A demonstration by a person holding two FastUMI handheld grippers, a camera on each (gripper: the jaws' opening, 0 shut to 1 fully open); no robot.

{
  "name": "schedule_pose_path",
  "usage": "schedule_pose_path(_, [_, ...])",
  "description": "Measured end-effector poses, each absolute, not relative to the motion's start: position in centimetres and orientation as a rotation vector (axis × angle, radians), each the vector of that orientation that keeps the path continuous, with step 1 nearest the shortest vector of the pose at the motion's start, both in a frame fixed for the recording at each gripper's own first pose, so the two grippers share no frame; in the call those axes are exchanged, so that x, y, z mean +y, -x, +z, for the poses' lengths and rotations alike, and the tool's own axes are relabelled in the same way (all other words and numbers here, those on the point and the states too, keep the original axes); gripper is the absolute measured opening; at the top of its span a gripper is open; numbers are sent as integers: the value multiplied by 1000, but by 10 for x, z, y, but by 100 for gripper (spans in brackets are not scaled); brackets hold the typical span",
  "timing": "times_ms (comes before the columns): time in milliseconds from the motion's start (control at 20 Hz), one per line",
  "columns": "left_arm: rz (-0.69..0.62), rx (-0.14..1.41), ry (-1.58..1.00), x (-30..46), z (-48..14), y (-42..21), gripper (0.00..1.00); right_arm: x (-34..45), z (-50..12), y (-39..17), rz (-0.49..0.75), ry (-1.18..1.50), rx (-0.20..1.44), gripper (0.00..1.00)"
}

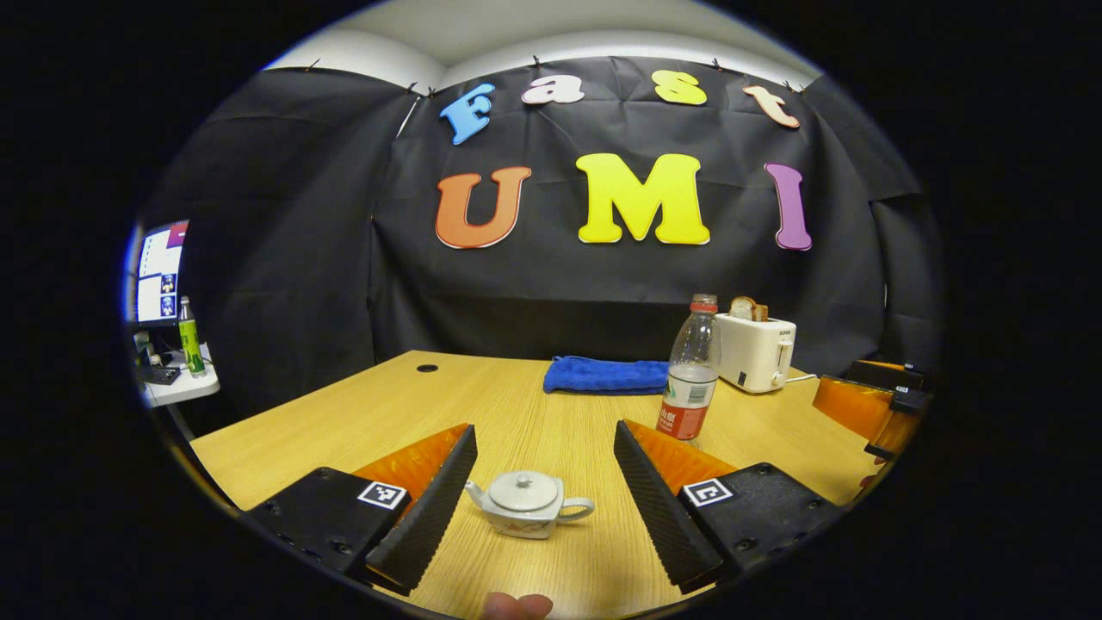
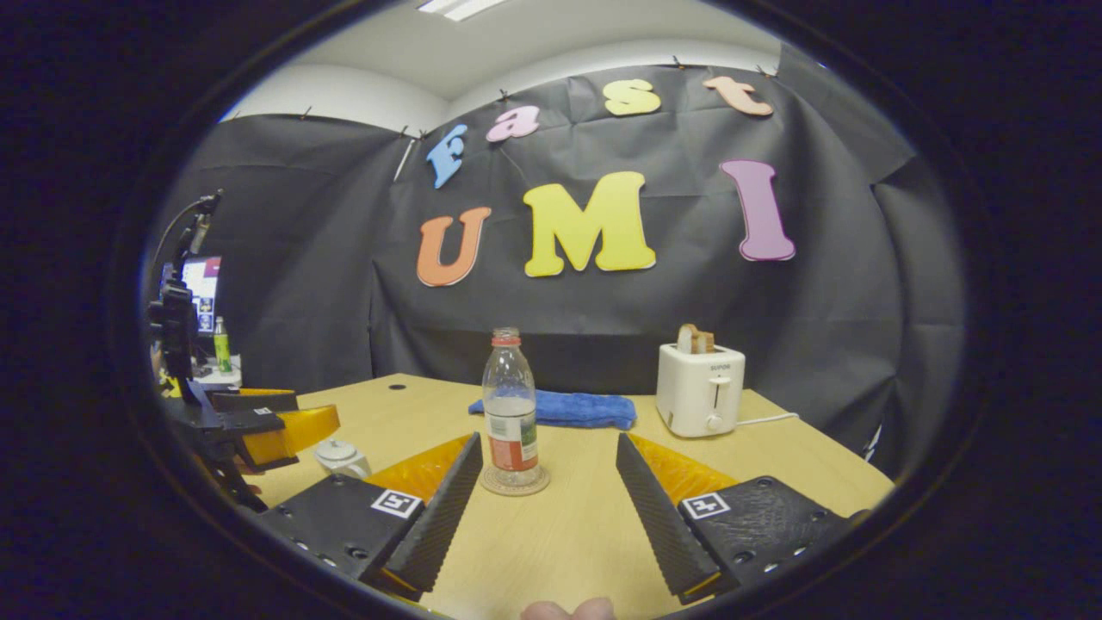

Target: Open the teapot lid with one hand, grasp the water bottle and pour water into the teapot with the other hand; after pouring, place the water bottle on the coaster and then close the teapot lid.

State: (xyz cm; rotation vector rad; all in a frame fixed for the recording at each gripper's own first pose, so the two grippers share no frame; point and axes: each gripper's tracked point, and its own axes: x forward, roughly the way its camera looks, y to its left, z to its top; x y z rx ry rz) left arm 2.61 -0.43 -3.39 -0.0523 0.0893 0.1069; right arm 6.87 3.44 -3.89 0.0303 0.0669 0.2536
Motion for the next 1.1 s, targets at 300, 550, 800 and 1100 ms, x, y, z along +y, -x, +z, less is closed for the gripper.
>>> schedule_pose_path(300, [81,-57,37,-8,20,-1,100,22,-29,-52,180,-11,-2,93])
schedule_pose_path(550, [68,-87,16,-16,38,12,99,-6,8,-30,68,-2,-50,94])
schedule_pose_path(800, [49,-88,7,-27,39,10,100,-22,30,-22,16,-10,-61,94])
schedule_pose_path(1100, [36,-68,-15,-22,35,-2,100,-8,49,-25,26,23,-79,94])
